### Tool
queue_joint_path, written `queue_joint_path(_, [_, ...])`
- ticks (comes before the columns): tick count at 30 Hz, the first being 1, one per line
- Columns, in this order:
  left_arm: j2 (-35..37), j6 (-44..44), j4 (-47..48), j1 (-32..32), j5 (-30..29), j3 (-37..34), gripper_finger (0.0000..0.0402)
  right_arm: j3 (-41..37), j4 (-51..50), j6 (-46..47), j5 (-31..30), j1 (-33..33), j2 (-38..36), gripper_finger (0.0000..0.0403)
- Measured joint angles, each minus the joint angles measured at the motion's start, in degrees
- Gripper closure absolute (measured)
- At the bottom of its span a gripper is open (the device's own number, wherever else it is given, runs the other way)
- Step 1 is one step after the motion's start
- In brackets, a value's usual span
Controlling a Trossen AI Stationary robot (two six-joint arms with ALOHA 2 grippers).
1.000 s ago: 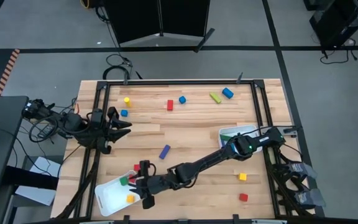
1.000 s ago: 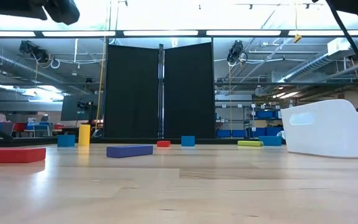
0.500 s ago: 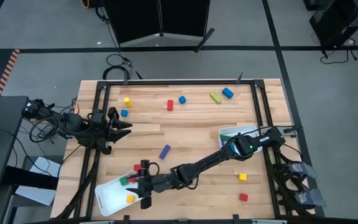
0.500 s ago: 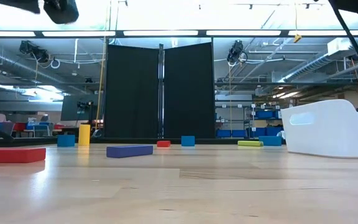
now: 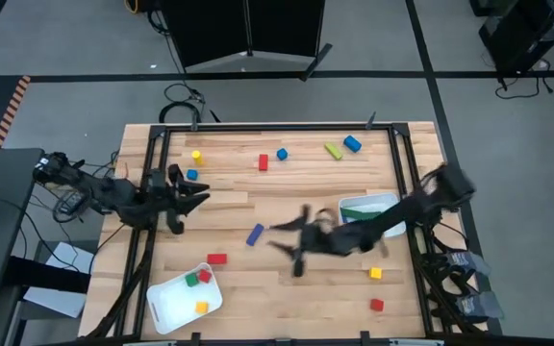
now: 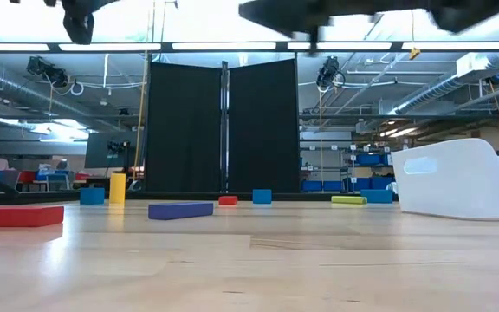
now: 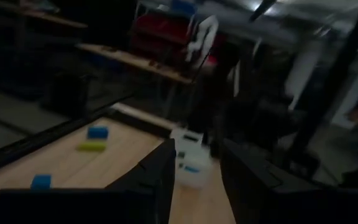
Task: Sort blocks by size
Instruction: Put the blue rectangular block into the top white bin
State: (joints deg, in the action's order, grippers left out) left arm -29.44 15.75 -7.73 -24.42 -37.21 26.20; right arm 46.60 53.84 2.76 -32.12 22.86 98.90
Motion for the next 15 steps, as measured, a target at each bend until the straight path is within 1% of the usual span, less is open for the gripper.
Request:
queue_joint_path(3, [-4.0,2.7,0.0,1.5,-0.6,0.0,0.0269,-9.3,0.0,-0.2,-3.0,1.4,-9.2,0.0203])
queue_joint_path(7, [-10.0,7.6,0.0,4.1,-0.6,0.0,0.0269,-17.7,0.3,-2.7,-8.8,4.5,-20.2,0.0206])
queue_joint_path(10, [-14.1,10.3,0.0,6.7,0.1,0.3,0.0269,-21.8,0.2,-6.0,-13.6,7.7,-26.8,0.0209])
queue_joint_path(12, [-16.8,11.7,0.0,8.9,1.6,0.9,0.0269,-23.5,0.4,-8.8,-17.1,9.9,-30.5,0.0210])
queue_joint_path(15, [-21.0,13.4,-0.2,12.6,5.8,2.4,0.0269,-25.6,0.3,-13.1,-22.2,12.7,-34.9,0.0212])
